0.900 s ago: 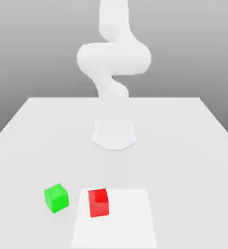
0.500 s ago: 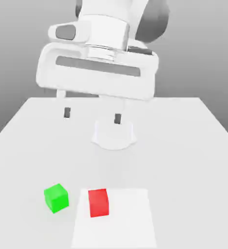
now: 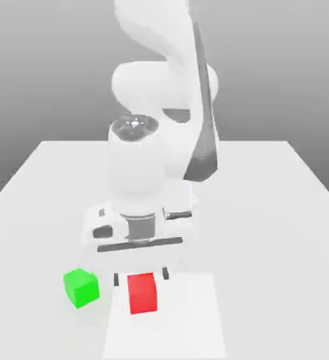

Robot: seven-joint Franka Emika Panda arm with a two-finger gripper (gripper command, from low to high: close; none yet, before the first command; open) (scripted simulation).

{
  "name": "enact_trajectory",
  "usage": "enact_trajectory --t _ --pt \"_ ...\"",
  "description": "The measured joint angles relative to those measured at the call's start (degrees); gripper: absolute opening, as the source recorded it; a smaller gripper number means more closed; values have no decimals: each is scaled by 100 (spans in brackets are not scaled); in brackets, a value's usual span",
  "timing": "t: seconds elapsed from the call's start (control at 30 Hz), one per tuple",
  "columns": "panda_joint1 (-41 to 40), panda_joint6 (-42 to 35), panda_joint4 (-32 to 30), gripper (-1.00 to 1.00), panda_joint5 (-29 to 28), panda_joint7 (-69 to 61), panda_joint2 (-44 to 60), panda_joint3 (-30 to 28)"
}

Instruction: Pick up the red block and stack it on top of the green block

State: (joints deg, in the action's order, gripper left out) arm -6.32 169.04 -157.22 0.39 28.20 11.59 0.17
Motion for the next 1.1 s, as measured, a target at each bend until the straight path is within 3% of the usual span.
enact_trajectory --t 0.03,0.07,0.3,0.6,1.1 --pt "9 135 17 0 -8 0 161 -11" --pt "14 222 27 -100 -16 2 265 -17" --pt "5 215 28 -100 -33 19 261 -8" --pt "-59 -860 -154 -100 -47 55 -996 28" --pt "-806 -1368 -162 -100 -452 2647 -1519 -421"
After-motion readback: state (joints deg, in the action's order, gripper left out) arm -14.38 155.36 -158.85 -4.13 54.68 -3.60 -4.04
